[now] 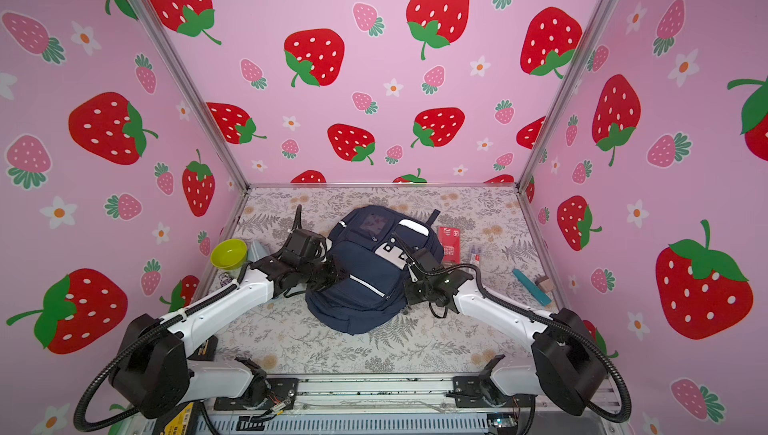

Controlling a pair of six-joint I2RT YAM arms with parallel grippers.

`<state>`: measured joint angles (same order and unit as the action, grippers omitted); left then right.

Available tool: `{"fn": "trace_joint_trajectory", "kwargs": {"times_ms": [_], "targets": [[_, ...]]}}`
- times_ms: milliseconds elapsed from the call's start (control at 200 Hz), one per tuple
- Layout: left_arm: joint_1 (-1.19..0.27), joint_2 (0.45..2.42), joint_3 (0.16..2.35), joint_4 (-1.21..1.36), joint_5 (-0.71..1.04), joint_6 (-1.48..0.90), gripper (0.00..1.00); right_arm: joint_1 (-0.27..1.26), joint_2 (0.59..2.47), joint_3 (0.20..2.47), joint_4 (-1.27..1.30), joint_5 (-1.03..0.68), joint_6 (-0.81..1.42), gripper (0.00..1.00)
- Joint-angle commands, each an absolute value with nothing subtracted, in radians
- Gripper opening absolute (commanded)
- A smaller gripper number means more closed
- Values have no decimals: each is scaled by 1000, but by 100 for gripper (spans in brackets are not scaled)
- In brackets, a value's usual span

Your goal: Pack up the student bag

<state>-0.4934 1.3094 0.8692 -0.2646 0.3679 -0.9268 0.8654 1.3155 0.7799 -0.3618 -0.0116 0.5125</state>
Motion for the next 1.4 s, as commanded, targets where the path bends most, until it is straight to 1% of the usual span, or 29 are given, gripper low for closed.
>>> {"fn": "trace_joint_trajectory", "kwargs": {"times_ms": [0,120,180,220,230,280,315,360,400,485,560,680,780,865,910,961,1011,1046,1091,1151,1176,1191,1396], "targets": [[-491,1287,836,-84,388,-1077,0,953,1308,779,-368,-36,541,0],[-490,1291,813,-35,383,-1112,0,1026,1320,801,-358,-19,569,0],[-485,1303,831,-89,389,-1079,0,1029,1324,808,-369,6,583,0],[-483,1305,855,-171,367,-1033,0,1027,1326,811,-383,37,596,0],[-483,1305,863,-203,359,-1019,3,1025,1327,812,-386,41,596,0],[-485,1301,903,-355,282,-939,29,1011,1330,814,-401,58,598,0],[-488,1294,935,-464,222,-884,43,999,1330,812,-407,58,598,0],[-490,1283,967,-585,147,-807,53,985,1329,806,-407,58,598,0],[-494,1272,990,-676,63,-742,57,977,1328,804,-405,54,597,0],[-495,1257,1017,-797,-12,-625,61,971,1329,804,-401,48,591,0],[-495,1267,1027,-842,-20,-557,62,970,1333,809,-394,40,590,0],[-495,1345,1042,-854,70,-528,63,970,1344,818,-389,35,592,0],[-495,1405,1025,-790,175,-553,63,970,1343,819,-387,33,597,0],[-494,1450,1018,-737,218,-585,64,970,1335,818,-392,32,595,0],[-493,1464,1014,-702,235,-607,63,970,1331,816,-393,33,594,0],[-485,1469,1003,-646,265,-643,61,970,1329,813,-398,32,590,0],[-475,1459,988,-577,295,-690,55,969,1328,813,-410,32,584,0],[-466,1450,974,-524,323,-725,49,970,1329,812,-419,34,579,0],[-456,1434,954,-446,354,-769,38,971,1329,811,-428,37,576,0],[-447,1412,937,-372,370,-824,15,972,1327,813,-444,33,568,0],[-445,1406,932,-346,375,-842,7,977,1329,815,-450,27,562,0],[-443,1400,929,-334,377,-854,0,981,1329,818,-454,24,558,0],[-436,1328,853,-148,371,-1028,0,1101,1365,874,-446,-22,541,0]]}}
